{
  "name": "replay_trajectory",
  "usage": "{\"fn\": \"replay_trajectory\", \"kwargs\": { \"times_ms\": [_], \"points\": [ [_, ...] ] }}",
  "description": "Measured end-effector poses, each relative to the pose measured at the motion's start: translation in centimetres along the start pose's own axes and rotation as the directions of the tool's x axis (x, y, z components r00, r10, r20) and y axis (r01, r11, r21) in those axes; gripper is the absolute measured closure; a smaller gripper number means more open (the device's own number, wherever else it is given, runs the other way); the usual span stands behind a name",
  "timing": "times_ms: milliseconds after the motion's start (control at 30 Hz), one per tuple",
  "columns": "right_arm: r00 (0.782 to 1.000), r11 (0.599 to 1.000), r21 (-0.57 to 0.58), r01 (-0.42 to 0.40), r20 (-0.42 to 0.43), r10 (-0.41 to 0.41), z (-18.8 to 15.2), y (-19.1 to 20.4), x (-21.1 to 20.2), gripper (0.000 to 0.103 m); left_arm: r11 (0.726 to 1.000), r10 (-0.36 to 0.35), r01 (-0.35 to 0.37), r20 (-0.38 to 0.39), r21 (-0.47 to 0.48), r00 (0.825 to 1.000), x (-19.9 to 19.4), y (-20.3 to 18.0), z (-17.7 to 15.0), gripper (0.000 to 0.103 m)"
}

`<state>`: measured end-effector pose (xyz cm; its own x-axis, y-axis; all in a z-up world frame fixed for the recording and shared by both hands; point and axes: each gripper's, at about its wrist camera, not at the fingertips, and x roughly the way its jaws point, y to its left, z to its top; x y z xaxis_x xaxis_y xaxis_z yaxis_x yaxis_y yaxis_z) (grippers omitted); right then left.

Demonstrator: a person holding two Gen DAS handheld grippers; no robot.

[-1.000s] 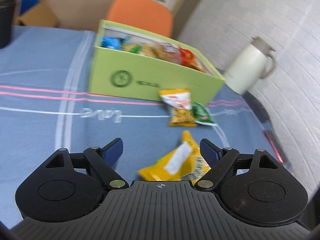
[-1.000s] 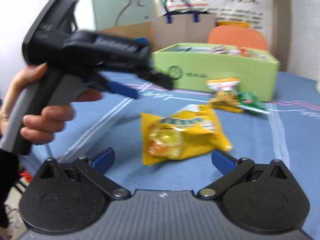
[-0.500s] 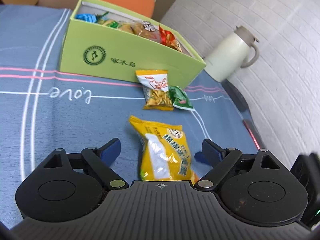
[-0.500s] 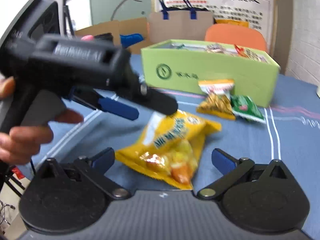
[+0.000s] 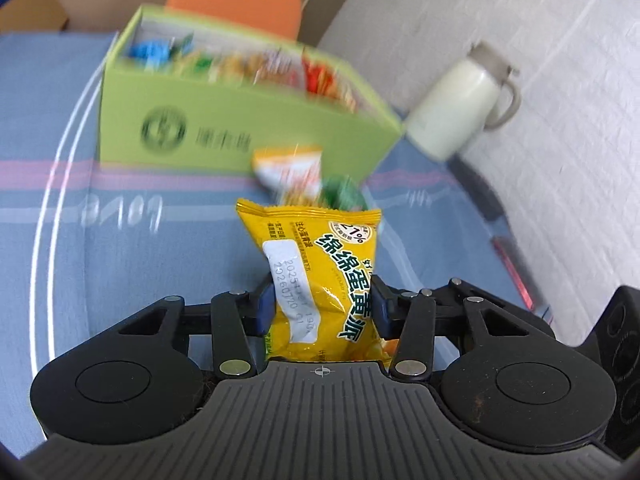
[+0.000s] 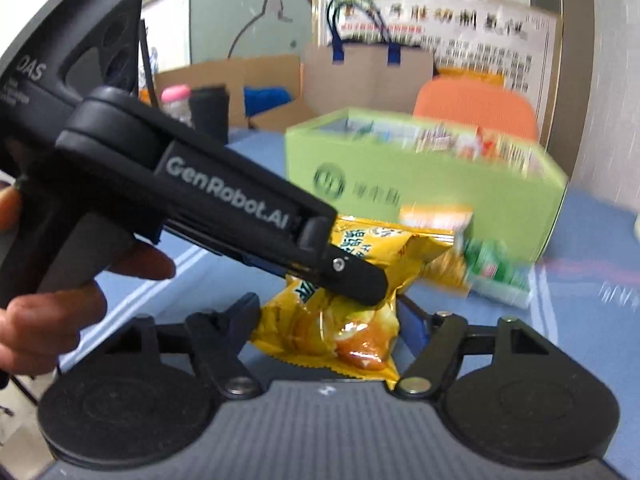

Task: Organize snacks
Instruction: 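Lift the yellow biscuit bag into the green box and open the left gripper, then reach the left gripper to the white-and-red Kakao snack bag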

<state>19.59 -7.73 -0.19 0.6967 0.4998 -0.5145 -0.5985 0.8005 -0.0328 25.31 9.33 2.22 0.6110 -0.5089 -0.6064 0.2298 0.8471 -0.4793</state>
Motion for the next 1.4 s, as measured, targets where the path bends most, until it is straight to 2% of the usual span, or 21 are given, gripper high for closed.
{"fn": "replay_trajectory", "kwargs": {
  "times_ms": [133,267,400,500,633,700,767,800,867,967,1167,1333,1400],
  "points": [
    [0.997,0.998,-0.066,0.016,0.071,-0.011,5.0,-1.5,2.1,0.029,1.0,0.006,-0.006,0.087,0.002,0.996,-0.6,-0.3,5.3,0.074],
    [0.995,0.996,-0.092,-0.003,0.095,0.012,9.7,-3.4,6.9,0.027,0.999,0.05,-0.049,0.153,-0.006,0.987,0.1,0.8,11.4,0.073],
    [0.997,0.997,-0.064,-0.039,0.067,0.043,12.2,-5.9,12.6,0.027,0.992,0.122,-0.117,0.144,-0.039,0.982,3.2,3.5,16.4,0.072],
    [0.996,0.996,-0.008,-0.092,0.009,0.092,12.7,-7.6,16.4,0.025,0.984,0.176,-0.171,0.097,-0.057,0.98,6.4,5.7,18.4,0.072],
    [0.994,0.994,-0.024,-0.111,-0.012,0.11,12.3,-7.6,18.1,0.021,0.971,0.24,-0.239,0.086,-0.022,0.967,9.0,6.8,18.2,0.067],
    [0.995,0.994,-0.05,-0.095,-0.01,0.095,12.6,-7.5,18.0,0.019,0.969,0.246,-0.247,0.116,-0.007,0.962,8.8,6.9,17.6,0.06],
    [0.997,0.996,-0.054,-0.071,-0.009,0.071,12.6,-7.4,17.6,0.013,0.969,0.245,-0.247,0.126,0.002,0.961,8.5,6.7,17.4,0.045],
    [0.998,0.997,-0.055,-0.059,-0.002,0.059,12.7,-7.4,17.3,0.008,0.968,0.246,-0.249,0.135,0.007,0.96,8.1,6.4,17.4,0.044],
    [0.997,0.996,-0.047,-0.077,0.02,0.078,13.0,-7.5,16.3,0.008,0.968,0.243,-0.25,0.162,0.022,0.956,7.0,5.7,17.4,0.038],
    [0.995,0.996,-0.053,-0.074,0.065,0.077,13.4,-7.2,14.2,0.003,0.967,0.236,-0.25,0.207,0.045,0.95,4.6,4.7,17.1,0.035],
    [0.99,0.998,-0.045,-0.035,0.138,0.041,12.1,-6.0,8.8,0.001,0.973,0.188,-0.215,0.253,0.082,0.949,0.9,2.9,16.3,0.031],
    [0.991,0.995,-0.091,0.05,0.13,-0.037,8.6,-4.5,3.9,0.001,0.983,0.147,-0.168,0.24,0.071,0.96,-0.4,2.3,14.3,0.031],
    [0.993,0.995,-0.078,0.062,0.102,-0.054,6.5,-4.2,2.4,0.0,0.988,0.128,-0.145,0.242,0.052,0.962,-1.1,2.5,12.3,0.03]
  ]
}}
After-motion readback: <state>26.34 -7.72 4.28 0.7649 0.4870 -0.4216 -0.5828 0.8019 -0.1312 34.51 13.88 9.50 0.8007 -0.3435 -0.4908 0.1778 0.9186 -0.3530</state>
